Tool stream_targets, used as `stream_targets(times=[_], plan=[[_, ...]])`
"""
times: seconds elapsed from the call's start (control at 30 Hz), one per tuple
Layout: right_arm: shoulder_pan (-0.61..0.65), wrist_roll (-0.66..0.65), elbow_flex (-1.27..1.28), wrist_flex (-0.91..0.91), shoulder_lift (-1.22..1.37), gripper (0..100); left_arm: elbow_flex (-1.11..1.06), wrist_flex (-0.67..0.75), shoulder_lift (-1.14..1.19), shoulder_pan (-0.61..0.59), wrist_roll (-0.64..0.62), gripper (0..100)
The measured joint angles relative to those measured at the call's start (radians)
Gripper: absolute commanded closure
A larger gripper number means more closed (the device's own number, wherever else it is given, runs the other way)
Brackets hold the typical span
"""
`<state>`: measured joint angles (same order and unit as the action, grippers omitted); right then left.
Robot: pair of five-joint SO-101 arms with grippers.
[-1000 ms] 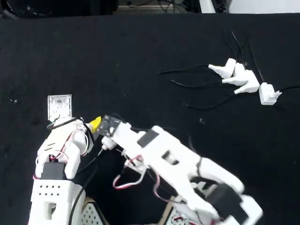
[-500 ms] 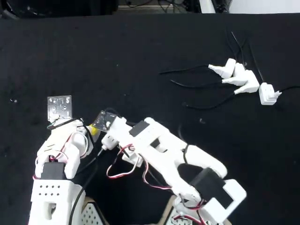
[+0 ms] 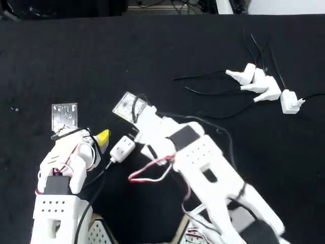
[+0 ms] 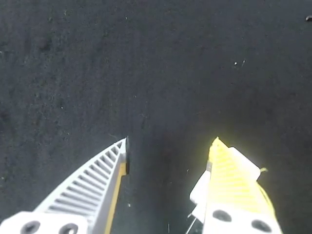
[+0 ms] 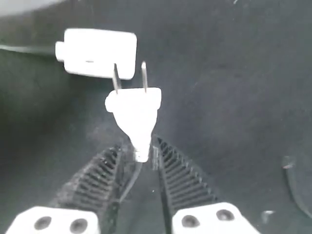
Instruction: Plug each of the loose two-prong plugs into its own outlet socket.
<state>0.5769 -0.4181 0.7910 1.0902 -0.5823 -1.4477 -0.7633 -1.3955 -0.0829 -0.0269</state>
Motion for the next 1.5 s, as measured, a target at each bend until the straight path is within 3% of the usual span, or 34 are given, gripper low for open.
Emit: stream_targets(times=[0.3,0.6,1.1,1.5], plan=[[0.018,-0.002,0.046,-0.101,-0.028,98.8,0.173,0.000,0.000,0.015,-0.043,73],[0.023,0.000,0.046,-0.107,-0.028,98.8,0.149,0.038,0.000,0.196,-0.060,73],[0.028,-0.003,-0.086,0.034,-0.026,98.8,0.000,0.149,-0.002,0.212,-0.025,73],[0.029,0.018,-0.101,0.035,-0.026,98.8,-0.020,0.166,-0.002,0.212,-0.017,73]])
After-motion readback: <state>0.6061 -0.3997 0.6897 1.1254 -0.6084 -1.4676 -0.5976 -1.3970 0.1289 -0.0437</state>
